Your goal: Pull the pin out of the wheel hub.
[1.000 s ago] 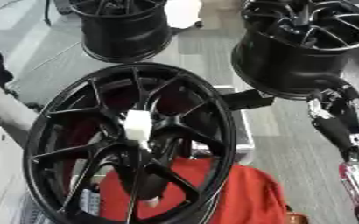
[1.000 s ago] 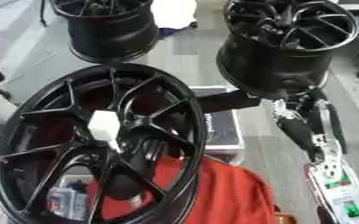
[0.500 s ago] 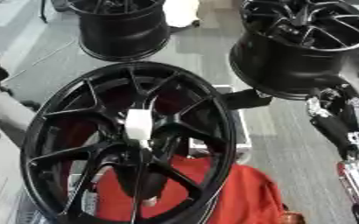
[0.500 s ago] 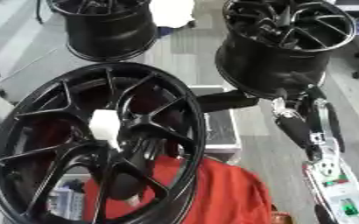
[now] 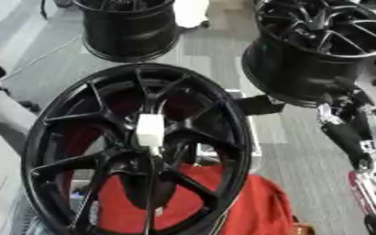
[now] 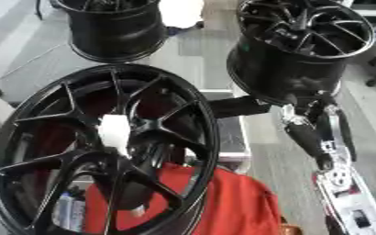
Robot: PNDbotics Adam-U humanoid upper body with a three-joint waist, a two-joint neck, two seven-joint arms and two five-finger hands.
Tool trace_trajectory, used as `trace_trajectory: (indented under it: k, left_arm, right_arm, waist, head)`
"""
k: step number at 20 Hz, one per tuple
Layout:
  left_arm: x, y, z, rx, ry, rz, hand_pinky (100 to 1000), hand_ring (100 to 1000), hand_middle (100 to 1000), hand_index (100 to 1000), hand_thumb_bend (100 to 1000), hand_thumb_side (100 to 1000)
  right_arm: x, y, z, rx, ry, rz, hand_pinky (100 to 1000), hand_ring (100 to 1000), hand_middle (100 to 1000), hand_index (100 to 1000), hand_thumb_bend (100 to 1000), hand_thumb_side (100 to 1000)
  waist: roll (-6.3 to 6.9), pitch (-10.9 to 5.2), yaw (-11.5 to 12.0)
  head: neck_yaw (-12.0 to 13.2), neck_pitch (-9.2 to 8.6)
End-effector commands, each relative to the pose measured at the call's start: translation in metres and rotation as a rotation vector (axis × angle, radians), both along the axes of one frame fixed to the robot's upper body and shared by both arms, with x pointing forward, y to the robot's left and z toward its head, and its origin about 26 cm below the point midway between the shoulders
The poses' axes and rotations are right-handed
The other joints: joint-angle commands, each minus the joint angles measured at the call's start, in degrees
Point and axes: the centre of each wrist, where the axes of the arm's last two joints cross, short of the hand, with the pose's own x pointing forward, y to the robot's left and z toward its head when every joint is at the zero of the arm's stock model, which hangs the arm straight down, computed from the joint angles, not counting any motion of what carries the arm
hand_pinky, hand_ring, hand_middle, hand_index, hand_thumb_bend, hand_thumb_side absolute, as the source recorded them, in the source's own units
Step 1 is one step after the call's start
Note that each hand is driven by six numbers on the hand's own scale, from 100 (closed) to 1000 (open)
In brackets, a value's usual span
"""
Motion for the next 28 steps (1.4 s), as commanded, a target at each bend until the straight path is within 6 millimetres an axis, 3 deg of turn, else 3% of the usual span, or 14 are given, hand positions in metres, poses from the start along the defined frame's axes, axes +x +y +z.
trace_trajectory:
  k: [1, 8, 28]
  left_arm:
    - [0.002, -0.012, 0.015, -0.066, -0.032, -0.011, 583, 574, 631, 830, 100, 700]
    - [0.002, -0.032, 0.008, -0.126, 0.015, -0.022, 581, 570, 626, 830, 100, 707]
    - [0.005, -0.044, 0.009, -0.161, 0.028, -0.026, 580, 566, 621, 829, 100, 709]
  right_arm:
    - [0.002, -0.002, 0.009, -0.005, -0.029, 0.0, 656, 641, 765, 869, 100, 264]
    - [0.002, -0.001, 0.008, -0.006, -0.022, 0.006, 656, 641, 765, 869, 100, 265]
    - [0.002, 0.0, 0.009, -0.013, -0.021, 0.022, 657, 641, 765, 869, 100, 265]
  waist:
    - [0.12, -0.47, 0.3]
    - [0.2, -0.45, 0.7]
    - [-0.02, -0.49, 1.3]
  head:
    - [-0.2, -0.61]
    - [-0.6, -0.53]
    - [-0.2, -0.16]
